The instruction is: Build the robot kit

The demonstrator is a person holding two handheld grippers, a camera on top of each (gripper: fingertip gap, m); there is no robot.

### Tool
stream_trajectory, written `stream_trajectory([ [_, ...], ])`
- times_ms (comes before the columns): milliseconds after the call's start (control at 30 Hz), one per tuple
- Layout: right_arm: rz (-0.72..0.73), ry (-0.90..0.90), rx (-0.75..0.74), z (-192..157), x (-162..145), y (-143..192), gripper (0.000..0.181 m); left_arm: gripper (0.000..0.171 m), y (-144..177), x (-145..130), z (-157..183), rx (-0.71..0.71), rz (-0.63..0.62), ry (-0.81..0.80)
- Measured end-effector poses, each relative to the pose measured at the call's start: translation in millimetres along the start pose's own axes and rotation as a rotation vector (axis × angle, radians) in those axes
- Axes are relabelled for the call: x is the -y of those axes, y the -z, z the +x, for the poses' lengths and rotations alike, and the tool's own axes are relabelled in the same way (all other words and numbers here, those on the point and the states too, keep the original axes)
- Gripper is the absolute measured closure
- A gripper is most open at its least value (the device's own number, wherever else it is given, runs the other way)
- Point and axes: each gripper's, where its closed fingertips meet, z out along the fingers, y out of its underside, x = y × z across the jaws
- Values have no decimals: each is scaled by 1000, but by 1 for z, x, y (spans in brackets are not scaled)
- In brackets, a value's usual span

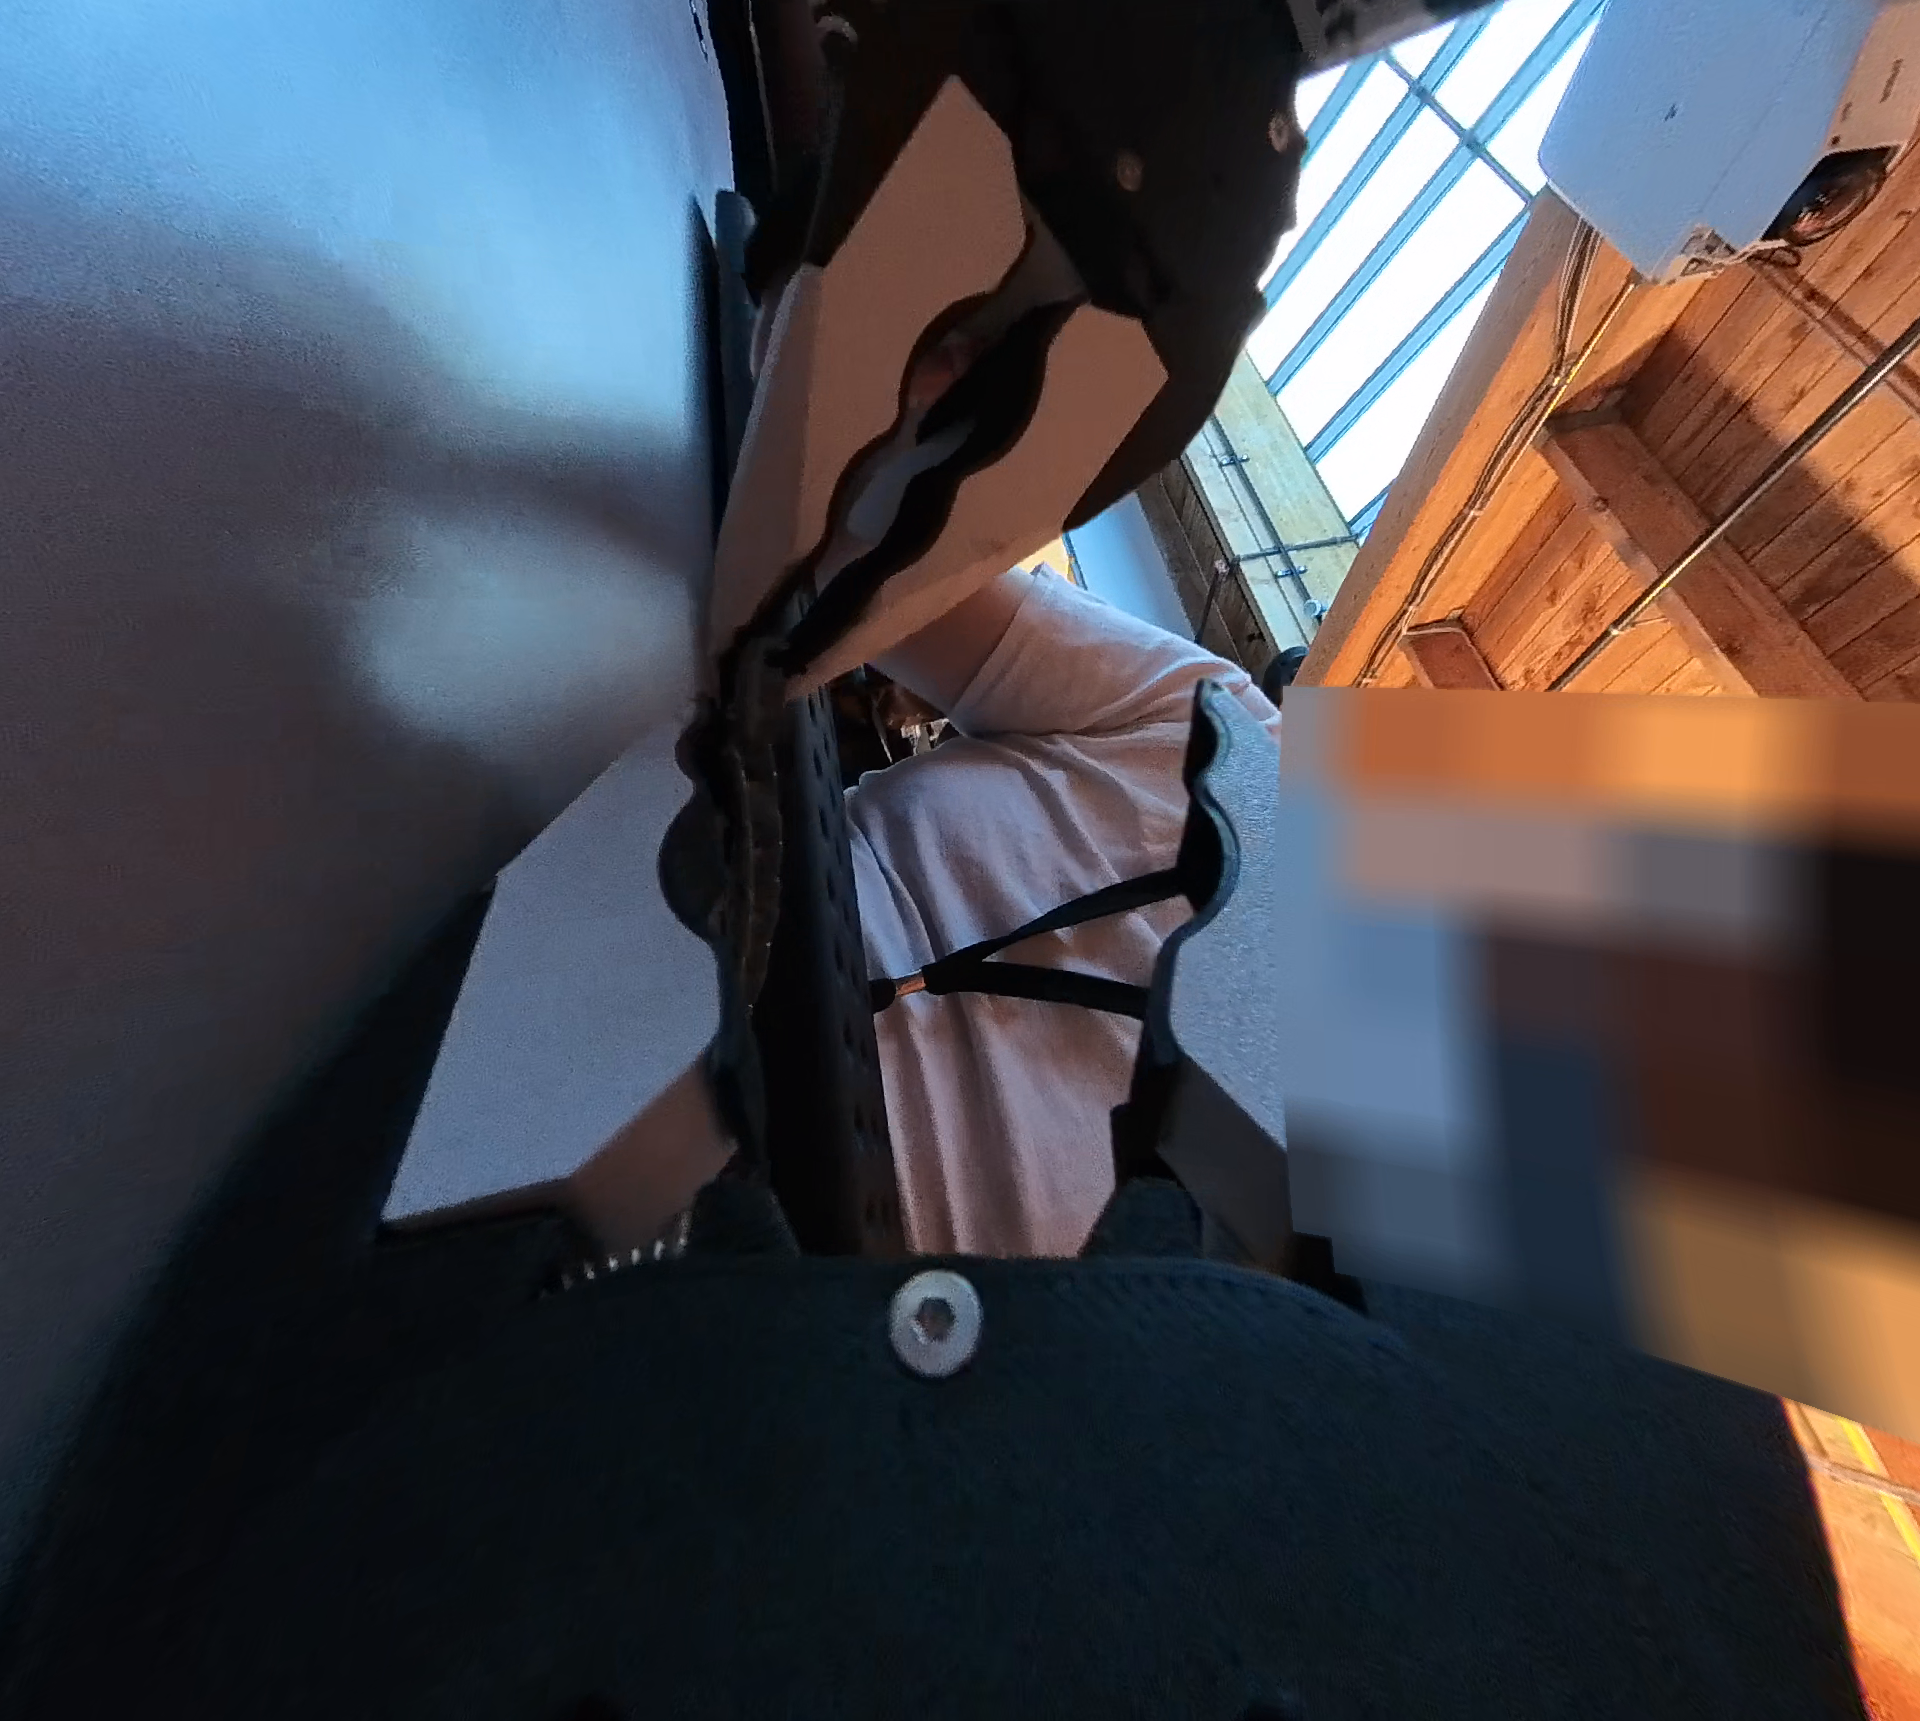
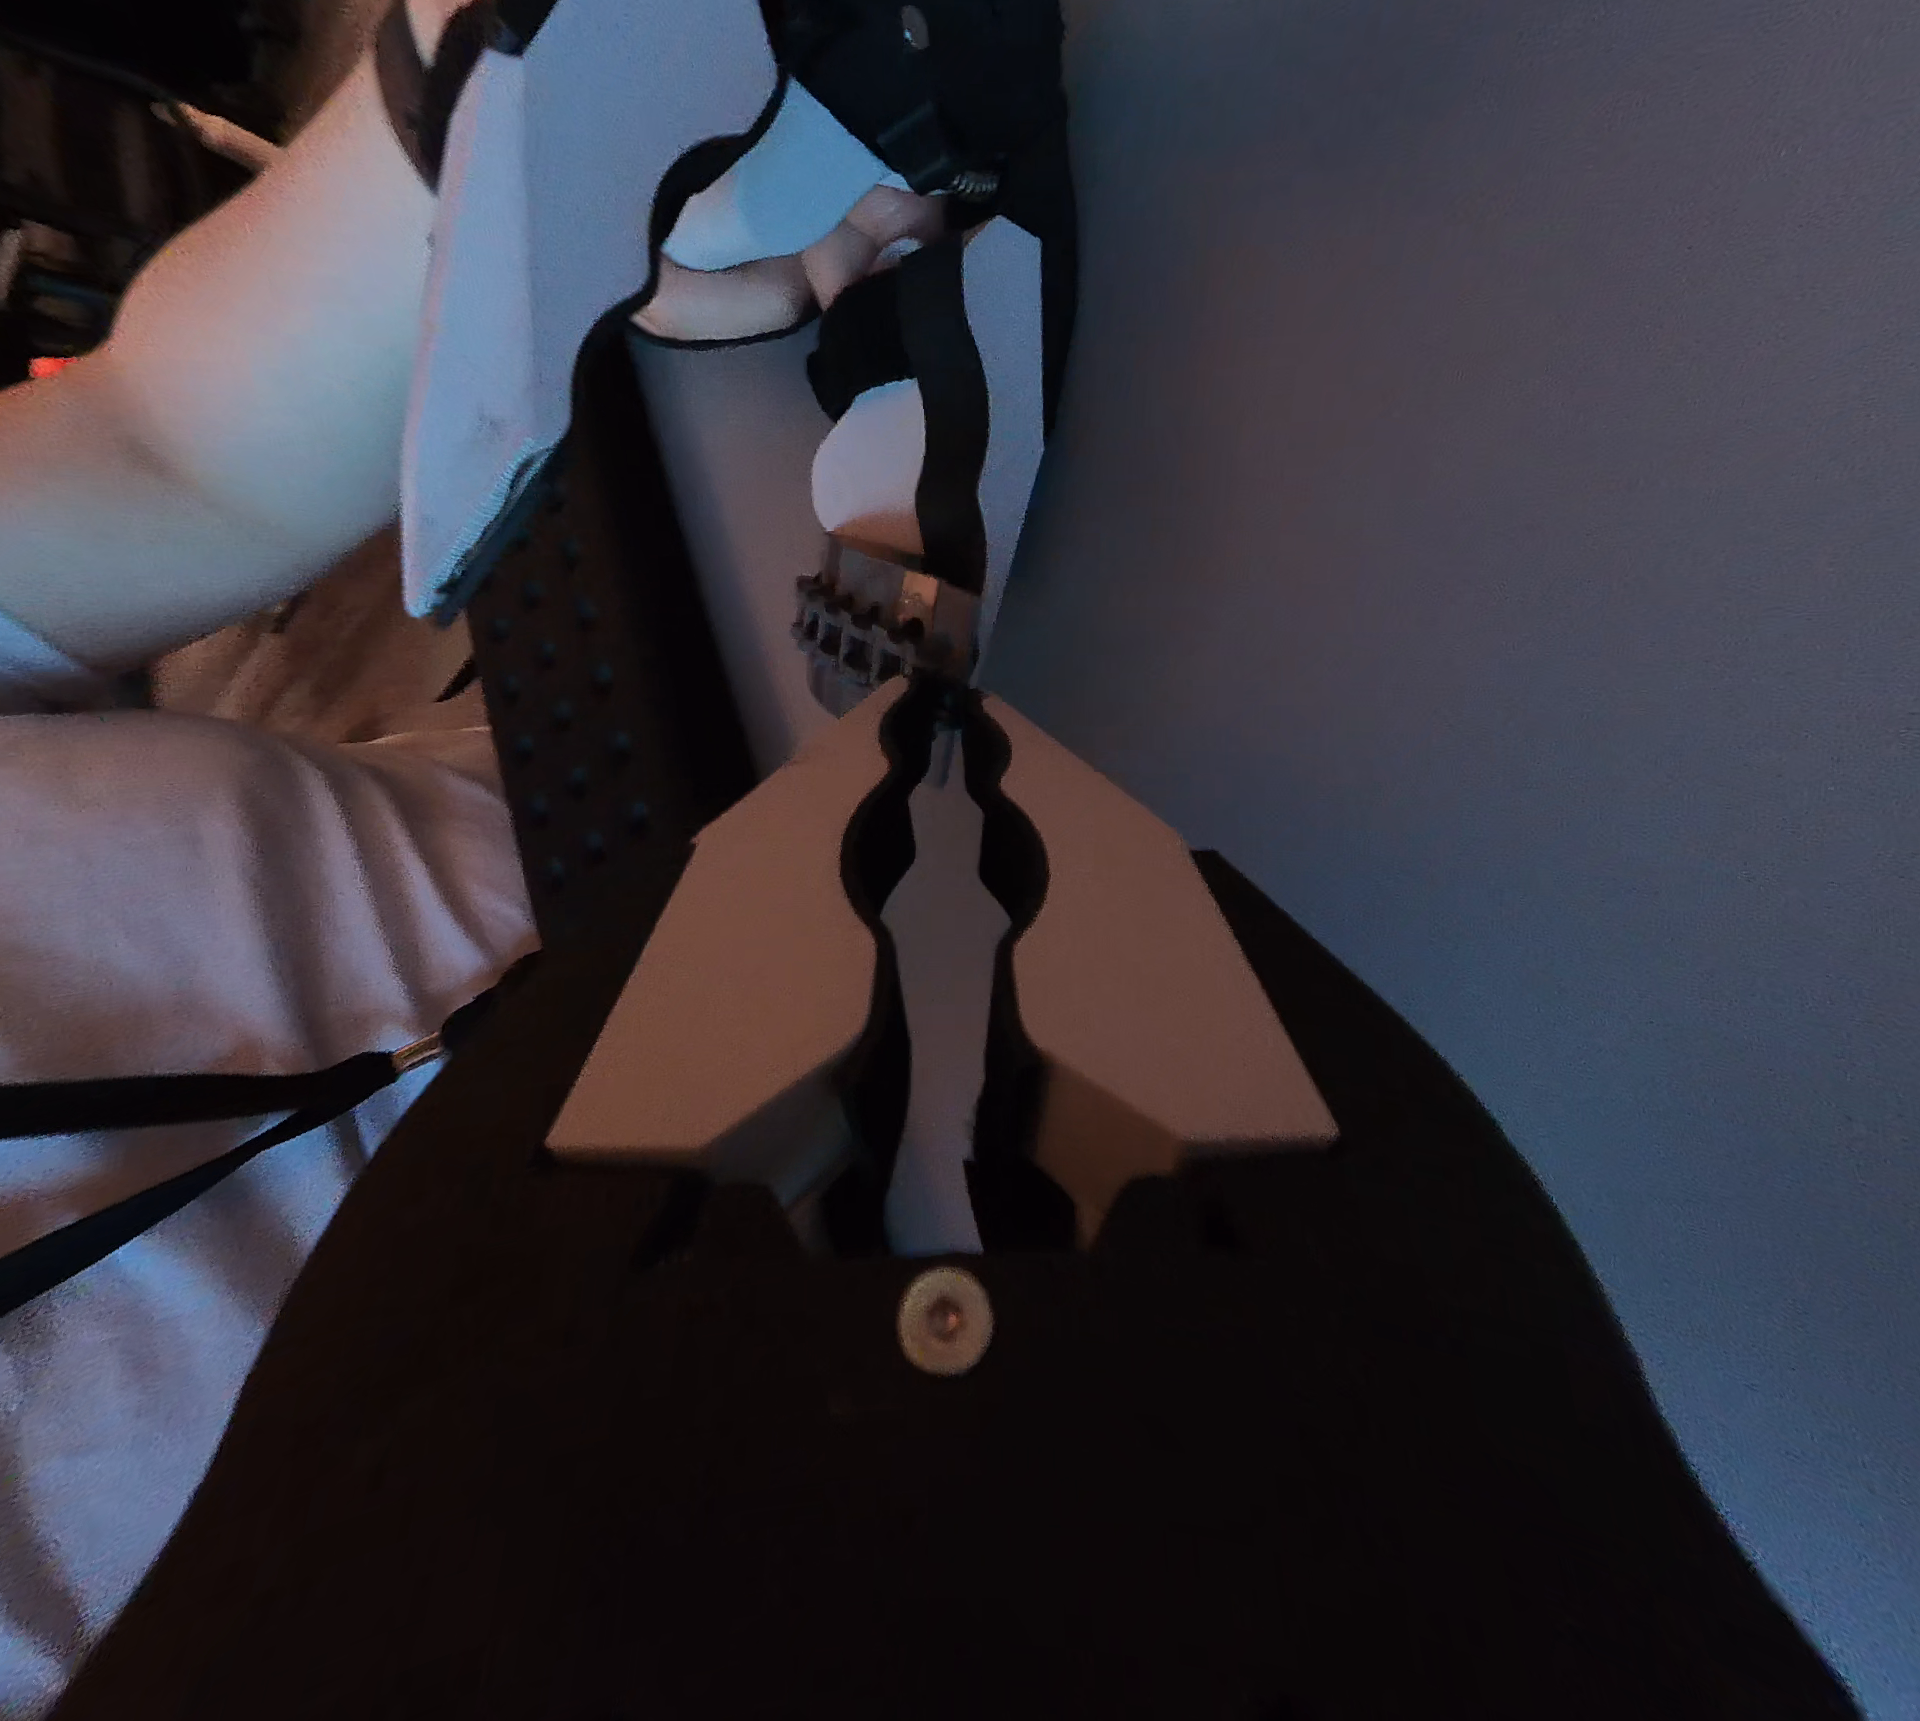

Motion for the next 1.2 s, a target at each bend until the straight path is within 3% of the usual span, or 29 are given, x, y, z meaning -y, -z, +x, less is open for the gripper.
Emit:
stream_trajectory([
  [33,-1,5,-33,1,0,0,177,83,0,1,0,0,11,1],
  [533,-125,286,-682,9,6,10,177,81,1,16,-3,33,176,41],
  [733,-163,275,-725,13,5,12,177,93,-2,20,-12,103,196,8],
  [1033,-189,346,-860,18,7,14,178,86,-1,28,-11,98,270,33],
  [1200,-176,372,-934,18,6,12,179,96,0,28,-19,168,276,14],
])
